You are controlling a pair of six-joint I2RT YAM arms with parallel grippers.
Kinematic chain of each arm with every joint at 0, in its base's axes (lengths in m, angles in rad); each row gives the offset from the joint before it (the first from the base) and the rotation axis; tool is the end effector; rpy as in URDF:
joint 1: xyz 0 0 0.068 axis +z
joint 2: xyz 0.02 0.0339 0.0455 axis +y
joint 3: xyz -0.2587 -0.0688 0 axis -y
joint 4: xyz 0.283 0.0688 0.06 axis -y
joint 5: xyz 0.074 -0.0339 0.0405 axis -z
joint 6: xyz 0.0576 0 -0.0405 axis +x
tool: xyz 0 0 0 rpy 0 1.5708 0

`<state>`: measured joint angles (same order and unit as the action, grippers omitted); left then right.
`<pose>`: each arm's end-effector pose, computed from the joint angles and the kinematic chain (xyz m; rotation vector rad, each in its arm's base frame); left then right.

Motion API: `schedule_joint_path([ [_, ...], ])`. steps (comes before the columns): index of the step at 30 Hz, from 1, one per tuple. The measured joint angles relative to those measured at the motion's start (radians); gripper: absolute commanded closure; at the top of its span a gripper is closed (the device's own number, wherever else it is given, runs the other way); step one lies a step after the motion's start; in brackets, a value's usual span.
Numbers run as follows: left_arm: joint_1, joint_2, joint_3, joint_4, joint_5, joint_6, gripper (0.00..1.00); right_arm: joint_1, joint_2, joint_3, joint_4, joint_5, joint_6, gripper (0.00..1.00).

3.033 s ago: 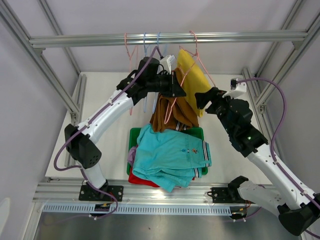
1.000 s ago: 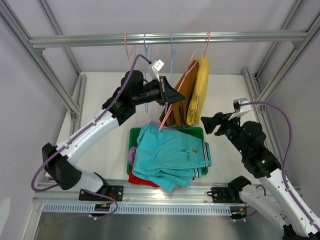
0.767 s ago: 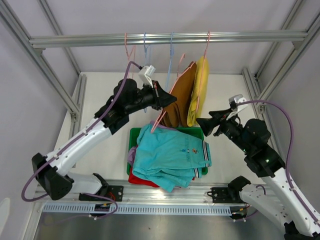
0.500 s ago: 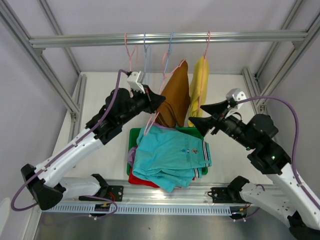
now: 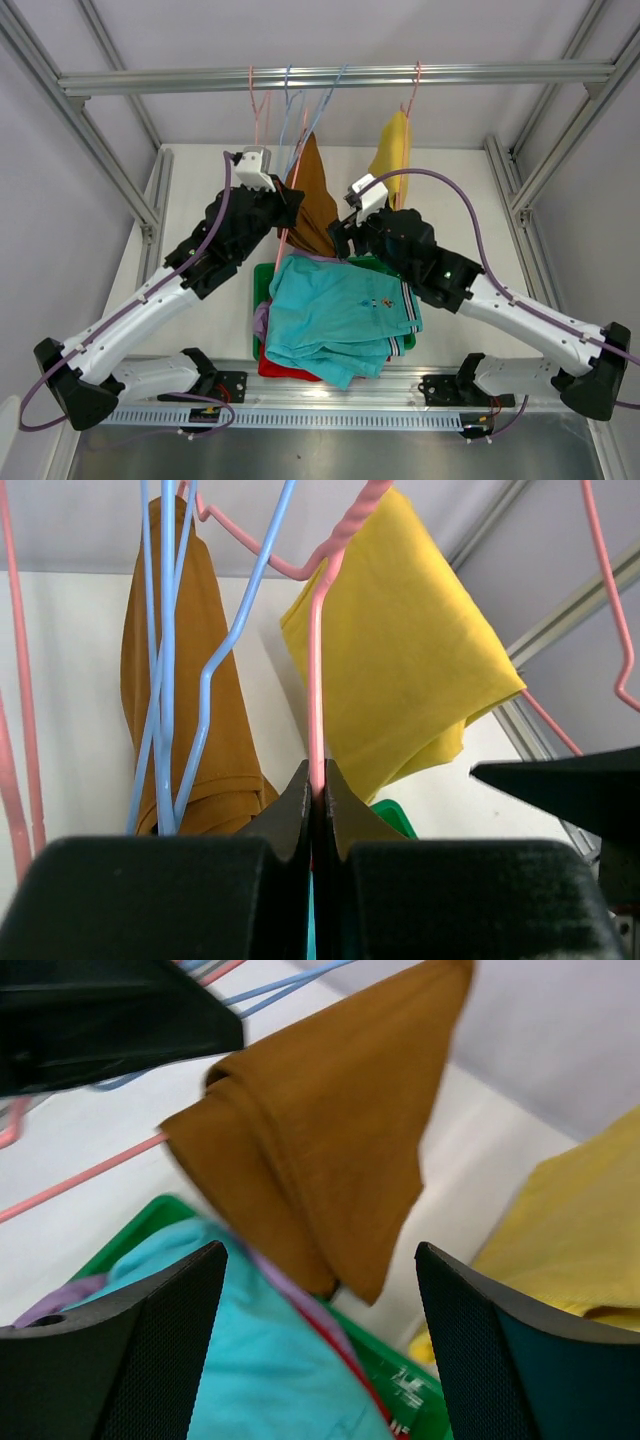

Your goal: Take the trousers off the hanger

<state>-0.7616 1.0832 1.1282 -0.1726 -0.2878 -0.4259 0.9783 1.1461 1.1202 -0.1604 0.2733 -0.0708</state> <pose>0.2335 -0.2000 0.3983 0.0712 1.7334 -0.6405 0.1944 0.2610 0.3779 -0.7068 1.6217 0.4216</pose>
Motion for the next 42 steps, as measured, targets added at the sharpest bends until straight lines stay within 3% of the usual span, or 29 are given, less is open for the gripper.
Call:
schedule_joint_path([
  [10,0.0,0.0,-0.003,-0.002,-0.023,0.009,1.0,-0.003,0.131,-0.041,0.244,0.187,-0.067,0.18],
  [27,0.0,0.0,-0.003,-0.002,-0.023,0.01,1.0,0.032,0.221,-0.041,0.219,-0.028,-0.053,0.18],
  [42,0.001,0.0,-0.003,-0.002,-0.019,0.01,1.0,0.022,0.364,-0.005,0.288,0.101,-0.066,0.18],
])
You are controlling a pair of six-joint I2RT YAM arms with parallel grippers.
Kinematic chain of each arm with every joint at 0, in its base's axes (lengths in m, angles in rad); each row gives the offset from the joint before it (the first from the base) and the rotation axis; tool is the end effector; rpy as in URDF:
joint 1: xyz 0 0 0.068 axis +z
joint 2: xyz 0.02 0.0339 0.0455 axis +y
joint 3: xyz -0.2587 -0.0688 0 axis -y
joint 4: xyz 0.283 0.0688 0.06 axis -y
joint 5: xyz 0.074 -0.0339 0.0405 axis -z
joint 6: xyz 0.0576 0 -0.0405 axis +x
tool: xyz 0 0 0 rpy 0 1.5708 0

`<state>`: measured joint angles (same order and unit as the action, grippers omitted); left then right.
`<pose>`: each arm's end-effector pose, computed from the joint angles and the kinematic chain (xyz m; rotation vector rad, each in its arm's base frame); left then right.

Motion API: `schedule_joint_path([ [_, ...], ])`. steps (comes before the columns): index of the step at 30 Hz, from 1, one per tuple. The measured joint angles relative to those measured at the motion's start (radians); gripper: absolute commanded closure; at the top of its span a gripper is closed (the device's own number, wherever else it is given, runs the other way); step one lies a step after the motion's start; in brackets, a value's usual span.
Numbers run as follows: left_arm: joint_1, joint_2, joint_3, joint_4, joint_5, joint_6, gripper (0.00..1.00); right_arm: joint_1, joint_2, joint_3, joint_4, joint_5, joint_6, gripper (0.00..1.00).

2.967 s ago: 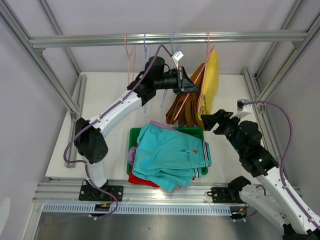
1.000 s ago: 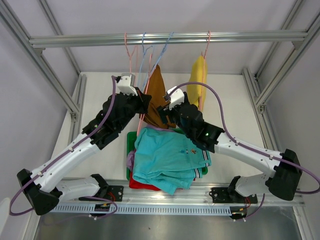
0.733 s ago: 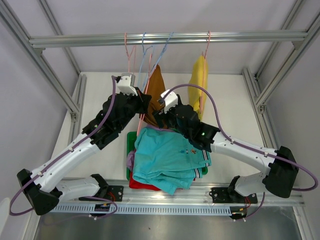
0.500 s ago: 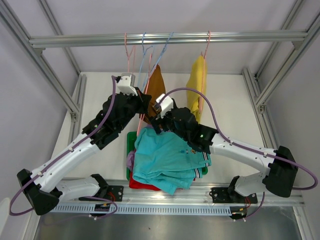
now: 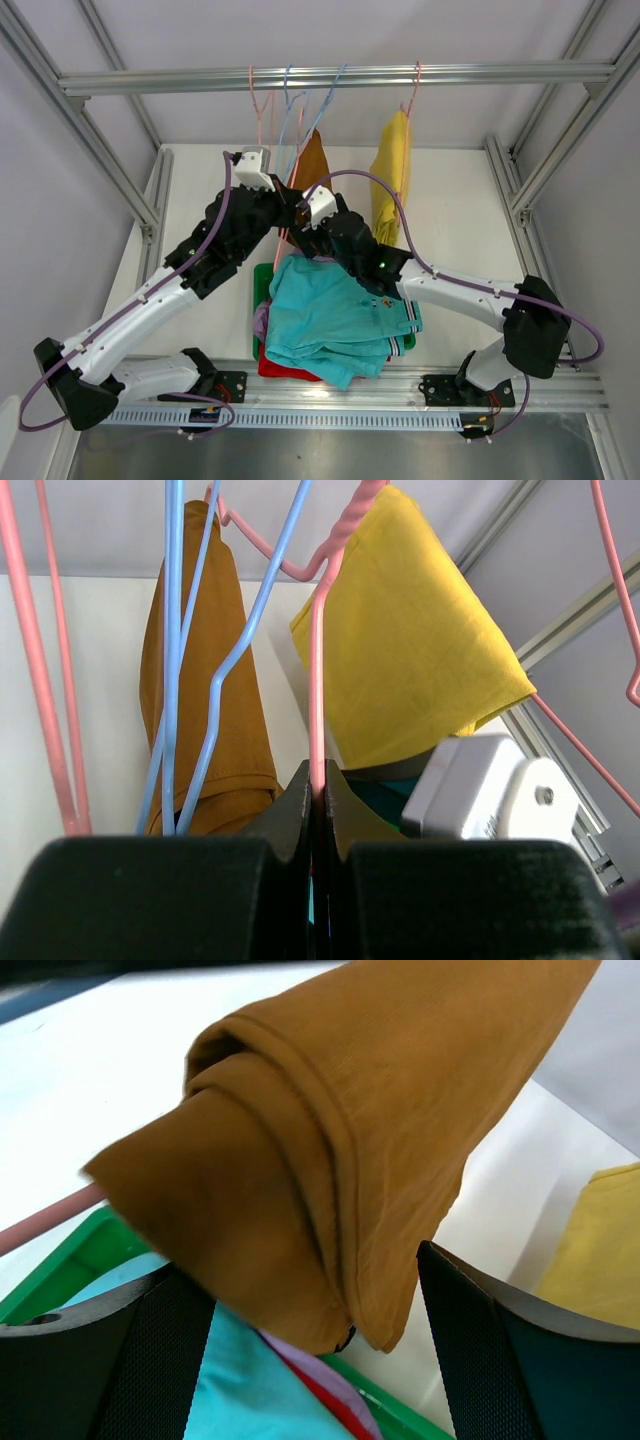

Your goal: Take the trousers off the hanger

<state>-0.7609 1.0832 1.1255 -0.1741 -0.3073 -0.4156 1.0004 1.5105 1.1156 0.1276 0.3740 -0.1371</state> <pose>0.2342 -0.1989 0.3970 0.0655 1.7336 -0.6143 0.2401 0.3352 0.2845 -0.7541 1.6645 0.2665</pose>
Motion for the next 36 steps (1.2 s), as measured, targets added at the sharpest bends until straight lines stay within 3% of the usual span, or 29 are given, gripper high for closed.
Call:
schedule_joint_path([
  [12,0.003,0.0,0.0,0.002,0.005,0.0,1.0,-0.032,0.023,0.026,0.037,-0.029,-0.022,0.24],
  [16,0.004,0.0,0.0,0.009,0.008,-0.001,1.0,-0.049,0.023,0.031,0.051,-0.069,-0.021,0.38],
  [22,0.005,0.0,0.0,0.026,0.021,-0.001,0.99,-0.084,0.036,0.061,0.079,-0.141,0.006,0.67],
  [31,0.006,0.0,0.0,0.044,0.023,-0.001,0.99,-0.118,0.064,0.114,0.08,-0.222,0.047,0.98],
  [36,0.006,0.0,0.0,0.046,0.023,-0.001,0.99,-0.128,0.064,0.119,0.076,-0.237,0.051,1.0],
])
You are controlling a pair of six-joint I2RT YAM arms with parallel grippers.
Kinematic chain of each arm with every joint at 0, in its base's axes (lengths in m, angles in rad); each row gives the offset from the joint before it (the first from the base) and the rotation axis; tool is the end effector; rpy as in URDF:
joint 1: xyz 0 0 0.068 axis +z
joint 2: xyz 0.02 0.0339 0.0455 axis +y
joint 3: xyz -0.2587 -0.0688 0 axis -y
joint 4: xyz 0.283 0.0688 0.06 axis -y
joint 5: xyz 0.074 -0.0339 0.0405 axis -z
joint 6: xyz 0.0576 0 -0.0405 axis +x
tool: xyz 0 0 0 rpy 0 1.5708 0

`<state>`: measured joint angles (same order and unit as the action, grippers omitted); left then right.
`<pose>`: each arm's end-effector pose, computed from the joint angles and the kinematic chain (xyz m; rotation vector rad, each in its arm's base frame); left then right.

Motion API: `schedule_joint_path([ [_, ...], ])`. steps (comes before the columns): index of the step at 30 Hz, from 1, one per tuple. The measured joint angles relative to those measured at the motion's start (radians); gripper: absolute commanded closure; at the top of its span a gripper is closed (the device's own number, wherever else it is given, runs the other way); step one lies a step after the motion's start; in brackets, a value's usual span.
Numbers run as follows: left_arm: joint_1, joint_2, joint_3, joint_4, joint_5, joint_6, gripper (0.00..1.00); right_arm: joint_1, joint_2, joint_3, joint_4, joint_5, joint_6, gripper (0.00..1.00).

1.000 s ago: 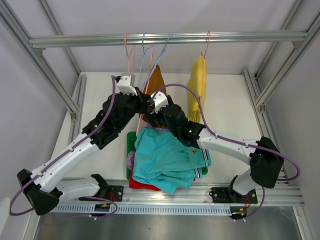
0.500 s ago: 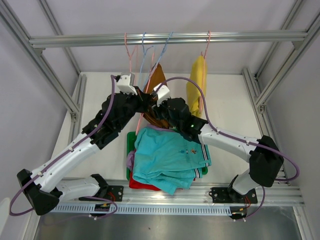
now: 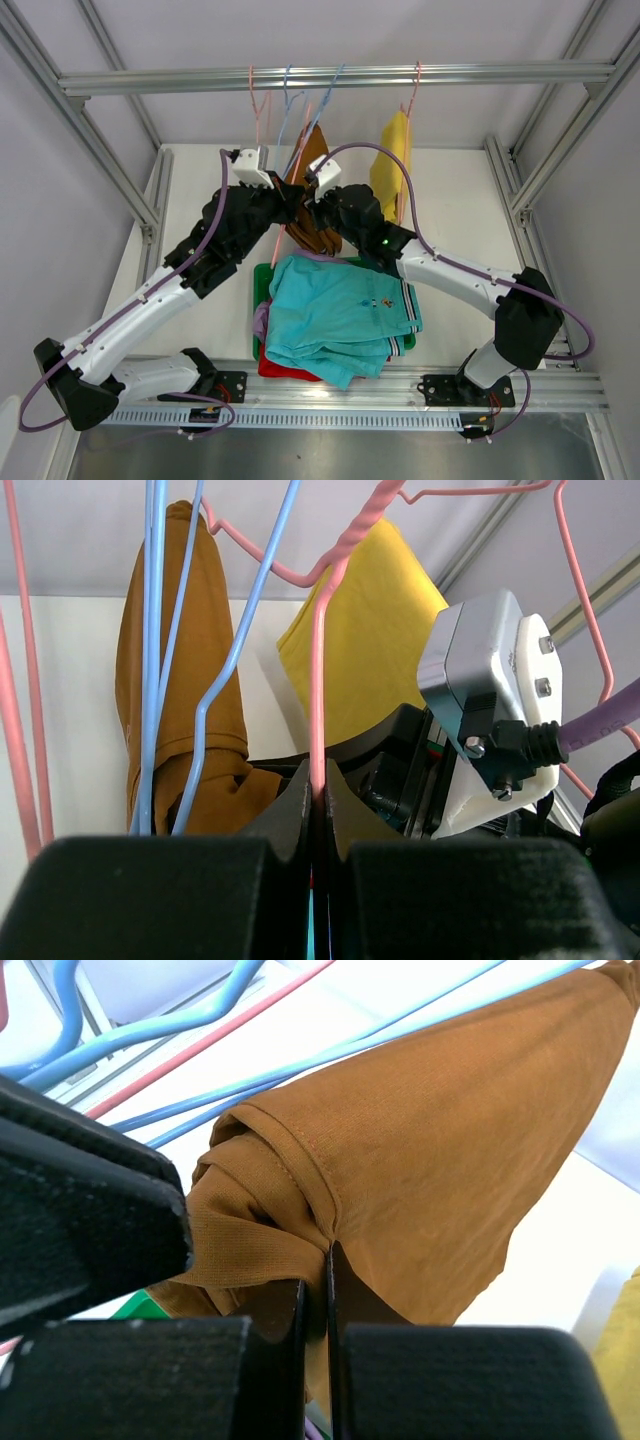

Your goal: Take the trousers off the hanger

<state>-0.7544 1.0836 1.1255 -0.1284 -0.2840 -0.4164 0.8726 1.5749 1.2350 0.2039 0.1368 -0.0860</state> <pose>0.2354 -0.1991 0.4027 0.0655 1.6940 -0.6514 0.2874 0.3302 0.3166 -0.7039 1.5779 0.4675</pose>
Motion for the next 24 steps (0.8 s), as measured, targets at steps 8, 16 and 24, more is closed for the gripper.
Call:
schedule_joint_path([
  [8,0.0,0.001,0.0,0.0,0.003,-0.001,0.99,-0.001,-0.048,-0.003,-0.071,0.036,0.002,1.0],
  [16,-0.001,0.005,0.0,0.008,0.029,-0.002,1.0,-0.003,-0.271,-0.168,-0.118,0.151,0.005,1.0],
  [24,-0.014,0.039,0.0,0.009,0.055,-0.002,1.0,-0.013,-0.394,-0.256,-0.149,0.197,0.019,1.0],
])
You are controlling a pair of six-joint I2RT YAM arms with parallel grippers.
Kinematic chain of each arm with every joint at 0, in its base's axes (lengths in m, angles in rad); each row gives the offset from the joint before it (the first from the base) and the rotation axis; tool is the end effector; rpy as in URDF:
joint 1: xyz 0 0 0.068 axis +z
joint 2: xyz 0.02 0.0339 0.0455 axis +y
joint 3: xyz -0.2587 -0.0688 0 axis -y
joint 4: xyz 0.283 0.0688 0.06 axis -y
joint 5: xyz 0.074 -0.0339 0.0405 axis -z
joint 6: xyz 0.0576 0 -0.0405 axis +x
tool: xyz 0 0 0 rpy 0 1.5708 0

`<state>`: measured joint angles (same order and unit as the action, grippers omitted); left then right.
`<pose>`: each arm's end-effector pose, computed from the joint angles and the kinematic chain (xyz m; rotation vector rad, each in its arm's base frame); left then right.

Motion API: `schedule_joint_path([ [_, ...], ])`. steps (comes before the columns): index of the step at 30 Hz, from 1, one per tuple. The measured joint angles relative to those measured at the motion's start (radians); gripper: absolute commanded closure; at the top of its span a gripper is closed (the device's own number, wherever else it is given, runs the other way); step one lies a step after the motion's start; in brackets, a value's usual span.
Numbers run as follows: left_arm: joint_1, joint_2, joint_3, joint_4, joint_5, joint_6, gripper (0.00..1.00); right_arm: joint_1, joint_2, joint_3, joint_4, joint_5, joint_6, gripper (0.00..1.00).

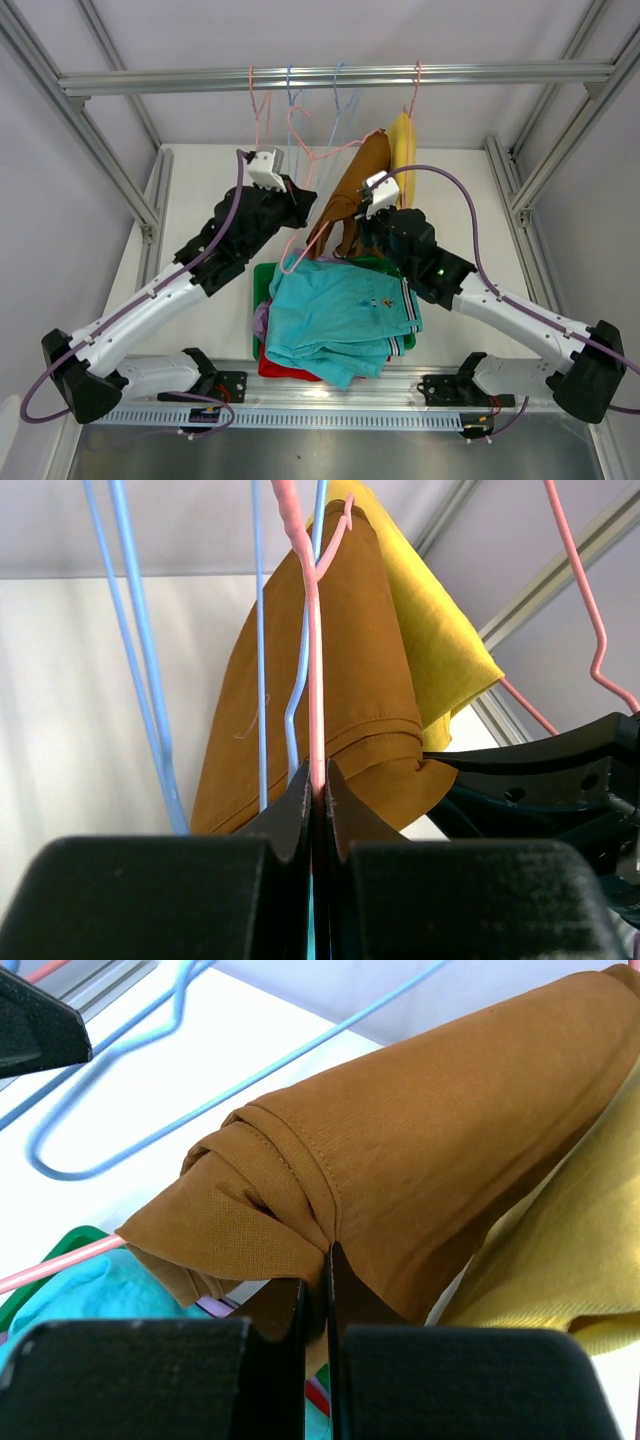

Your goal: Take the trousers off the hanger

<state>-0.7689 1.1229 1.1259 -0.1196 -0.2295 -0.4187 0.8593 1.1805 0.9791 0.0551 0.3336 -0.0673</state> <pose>0.2391 -0.2131 0.3924 0.1263 1.7284 -0.6935 0.2349 0.2436 0.3362 -0.5388 1.6316 0.3022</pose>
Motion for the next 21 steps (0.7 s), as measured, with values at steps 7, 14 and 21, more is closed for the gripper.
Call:
schedule_joint_path([
  [7,-0.026,0.017,0.01,-0.002,0.0,0.001,0.99,-0.001,-0.058,-0.013,-0.053,0.008,0.019,1.0],
  [14,-0.043,0.035,0.018,-0.004,-0.001,0.002,1.0,0.01,-0.079,0.018,-0.126,0.034,0.026,1.0],
  [21,-0.069,0.063,0.044,-0.013,-0.014,0.011,1.0,0.048,-0.033,0.167,-0.232,0.078,0.014,1.0],
])
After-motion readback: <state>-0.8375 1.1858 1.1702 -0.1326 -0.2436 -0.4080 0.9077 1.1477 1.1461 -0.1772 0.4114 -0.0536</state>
